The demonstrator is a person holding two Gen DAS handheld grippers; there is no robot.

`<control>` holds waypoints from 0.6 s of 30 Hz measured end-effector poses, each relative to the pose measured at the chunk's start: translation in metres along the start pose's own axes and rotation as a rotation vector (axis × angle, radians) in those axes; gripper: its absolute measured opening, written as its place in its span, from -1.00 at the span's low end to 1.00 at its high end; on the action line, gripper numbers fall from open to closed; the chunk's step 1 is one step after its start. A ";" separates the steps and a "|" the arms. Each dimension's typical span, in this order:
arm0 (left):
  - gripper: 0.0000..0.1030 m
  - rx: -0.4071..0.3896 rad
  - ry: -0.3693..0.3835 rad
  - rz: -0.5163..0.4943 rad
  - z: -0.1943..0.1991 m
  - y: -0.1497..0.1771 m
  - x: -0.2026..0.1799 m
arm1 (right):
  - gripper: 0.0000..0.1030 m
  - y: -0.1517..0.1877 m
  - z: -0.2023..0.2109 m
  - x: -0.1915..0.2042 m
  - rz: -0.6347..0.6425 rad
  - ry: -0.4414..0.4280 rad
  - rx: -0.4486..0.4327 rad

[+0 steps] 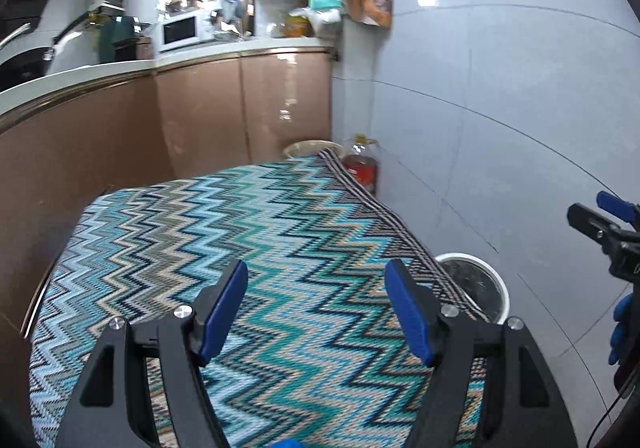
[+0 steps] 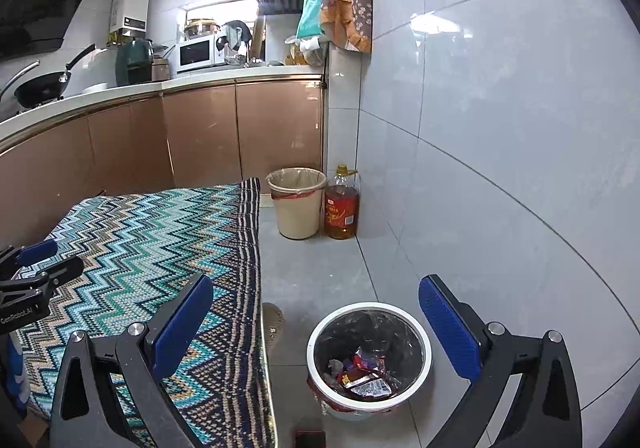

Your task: Collect trash

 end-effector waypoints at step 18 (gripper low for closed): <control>0.55 -0.157 -0.092 0.014 0.070 -0.030 0.025 | 1.00 -0.028 0.056 0.054 0.113 -0.114 -0.107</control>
Point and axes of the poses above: each gripper's, at about its wrist camera, not at the fingertips, and z roughly against the way its jaws point, x to its left, y to its underside, the point moved 9 cm from there along -z, roughly the way its jaws point, and after that the axes turned 9 degrees about -x, right-handed, at the moved point
